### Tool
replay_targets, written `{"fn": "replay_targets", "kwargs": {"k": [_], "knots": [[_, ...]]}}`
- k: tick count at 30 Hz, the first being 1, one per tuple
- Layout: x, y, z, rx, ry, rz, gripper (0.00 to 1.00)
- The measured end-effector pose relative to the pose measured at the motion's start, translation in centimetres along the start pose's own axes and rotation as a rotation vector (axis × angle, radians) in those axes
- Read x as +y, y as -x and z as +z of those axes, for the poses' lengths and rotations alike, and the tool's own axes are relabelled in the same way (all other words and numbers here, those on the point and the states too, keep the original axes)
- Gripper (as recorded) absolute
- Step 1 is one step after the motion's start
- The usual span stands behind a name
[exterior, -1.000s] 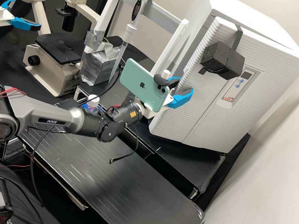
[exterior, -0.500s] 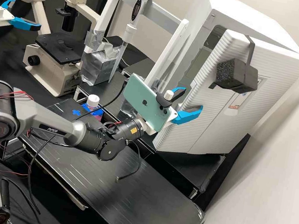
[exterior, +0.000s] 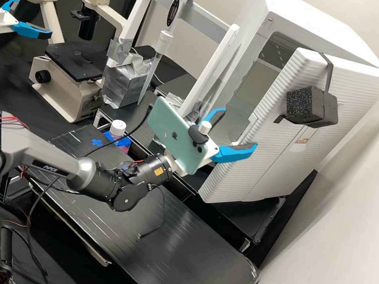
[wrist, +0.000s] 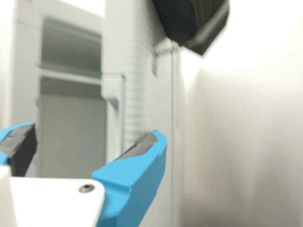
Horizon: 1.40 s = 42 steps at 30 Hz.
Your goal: Open the door
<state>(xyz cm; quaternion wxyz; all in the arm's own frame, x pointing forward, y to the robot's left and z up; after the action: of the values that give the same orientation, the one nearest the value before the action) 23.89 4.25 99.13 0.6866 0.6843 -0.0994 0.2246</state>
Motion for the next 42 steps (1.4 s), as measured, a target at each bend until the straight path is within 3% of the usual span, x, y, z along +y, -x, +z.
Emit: {"fn": "replay_targets", "kwargs": {"k": [8, 15, 18, 20, 22, 23, 24, 25, 26, 27, 29, 30, 35, 39, 42], "knots": [[-0.7, 0.2, -1.4, 0.111, -0.024, 0.005, 1.0], [-3.4, -0.1, -2.3, 0.234, -0.009, -0.136, 1.0], [-4.6, 0.0, -2.2, 0.248, -0.015, -0.193, 1.0], [-5.7, 0.0, -2.4, 0.23, -0.036, -0.22, 1.0], [-7.4, 0.9, -5.4, 0.109, -0.026, -0.245, 1.0], [-7.8, 2.6, -7.4, 0.087, -0.043, -0.267, 1.0], [-8.1, 4.4, -8.6, 0.08, -0.005, -0.302, 1.0], [-8.4, 6.1, -10.4, 0.149, 0.054, -0.326, 1.0], [-7.9, 7.9, -12.0, 0.216, 0.072, -0.299, 1.0], [-7.8, 8.9, -13.3, 0.273, 0.083, -0.286, 1.0], [-7.7, 9.3, -14.1, 0.316, 0.07, -0.248, 1.0], [-7.8, 9.1, -14.1, 0.314, 0.067, -0.237, 1.0], [-10.2, 8.3, -12.2, 0.132, 0.016, -0.345, 1.0], [-10.8, 8.2, -11.9, 0.107, 0.036, -0.373, 1.0], [-10.8, 8.1, -11.9, 0.097, 0.046, -0.333, 1.0]]}}
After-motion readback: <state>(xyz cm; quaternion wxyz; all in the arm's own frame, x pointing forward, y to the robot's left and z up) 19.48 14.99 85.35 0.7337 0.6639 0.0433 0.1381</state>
